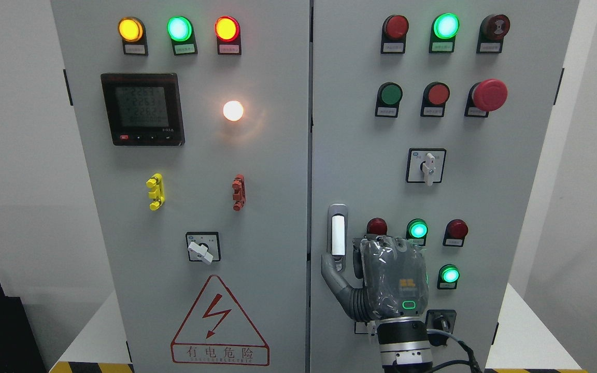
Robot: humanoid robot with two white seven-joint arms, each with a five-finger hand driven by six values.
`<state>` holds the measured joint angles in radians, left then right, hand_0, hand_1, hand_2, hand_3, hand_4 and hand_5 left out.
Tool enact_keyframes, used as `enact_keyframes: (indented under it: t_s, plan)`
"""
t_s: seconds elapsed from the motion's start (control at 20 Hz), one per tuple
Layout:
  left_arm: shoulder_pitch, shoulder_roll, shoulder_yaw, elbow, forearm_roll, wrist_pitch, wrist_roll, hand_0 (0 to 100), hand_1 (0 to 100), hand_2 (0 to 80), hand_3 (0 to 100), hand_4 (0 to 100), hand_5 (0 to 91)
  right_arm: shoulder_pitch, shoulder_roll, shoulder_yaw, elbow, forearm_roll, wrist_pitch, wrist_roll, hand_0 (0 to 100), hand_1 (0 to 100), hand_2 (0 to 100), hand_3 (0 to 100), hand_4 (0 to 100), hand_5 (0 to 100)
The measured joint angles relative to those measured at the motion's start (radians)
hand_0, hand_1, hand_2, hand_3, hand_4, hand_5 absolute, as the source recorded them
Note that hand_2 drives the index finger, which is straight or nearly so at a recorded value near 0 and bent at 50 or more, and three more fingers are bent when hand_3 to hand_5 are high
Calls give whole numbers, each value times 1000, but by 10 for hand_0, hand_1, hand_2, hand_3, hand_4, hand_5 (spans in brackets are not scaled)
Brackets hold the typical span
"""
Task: Release door handle
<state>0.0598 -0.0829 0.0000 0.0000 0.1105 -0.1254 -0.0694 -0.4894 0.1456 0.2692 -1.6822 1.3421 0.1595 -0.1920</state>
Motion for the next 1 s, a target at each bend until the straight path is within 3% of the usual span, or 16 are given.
enact_keyframes:
  t_s: [0.35,1.0]
  plan:
    - [0,0,0,0,0,0,0,120,389,0,0,0,0,-1,0,0,2,8,12,1,490,425,1000,1000,1000,977]
    - [0,0,0,0,0,0,0,120,389,0,0,0,0,4,0,-1,2,11,24,-6,507,429,1000,1000,1000,977]
